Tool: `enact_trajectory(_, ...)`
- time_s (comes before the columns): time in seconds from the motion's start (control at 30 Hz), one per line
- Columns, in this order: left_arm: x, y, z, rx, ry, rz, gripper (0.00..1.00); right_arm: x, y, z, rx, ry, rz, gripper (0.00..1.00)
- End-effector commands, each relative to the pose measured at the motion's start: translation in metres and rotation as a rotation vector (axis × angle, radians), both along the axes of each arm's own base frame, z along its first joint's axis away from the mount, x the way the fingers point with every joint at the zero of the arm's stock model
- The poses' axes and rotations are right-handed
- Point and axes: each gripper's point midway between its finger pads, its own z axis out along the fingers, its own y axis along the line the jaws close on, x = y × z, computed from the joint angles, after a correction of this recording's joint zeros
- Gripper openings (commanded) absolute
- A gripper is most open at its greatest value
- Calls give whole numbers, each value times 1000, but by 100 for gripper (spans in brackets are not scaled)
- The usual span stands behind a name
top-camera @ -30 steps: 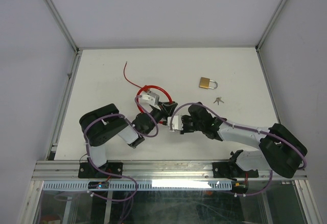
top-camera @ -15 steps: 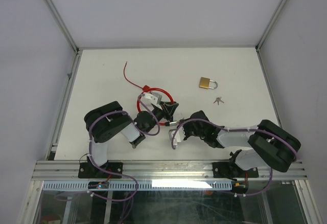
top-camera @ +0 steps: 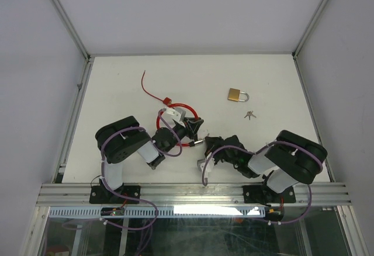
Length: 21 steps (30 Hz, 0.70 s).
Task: Lock with the key
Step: Lock the lock.
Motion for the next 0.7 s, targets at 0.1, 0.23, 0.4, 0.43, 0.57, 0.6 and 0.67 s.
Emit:
enact_trajectory(0.1,-51,-14,14,-32,-150,-181,0,0,14,40,122,-140,71,1)
enact_trajectory(0.23,-46,-10,6,-6,-149,-145,0,-7,11,39,111,-84,81,17)
enact_trajectory(0.4,-40,-8,2,14,-157,-105,0,-21,7,33,82,-4,110,23)
enact_trajectory(0.43,-39,-9,2,16,-159,-100,0,-21,6,33,77,1,109,23)
enact_trajectory(0.57,-37,-10,3,15,-163,-88,0,-23,3,29,66,11,108,23)
enact_trajectory(0.6,-37,-10,3,13,-163,-85,0,-24,3,28,62,15,109,23)
enact_trajectory(0.67,-35,-8,3,12,-159,-72,0,-24,2,28,57,19,107,23)
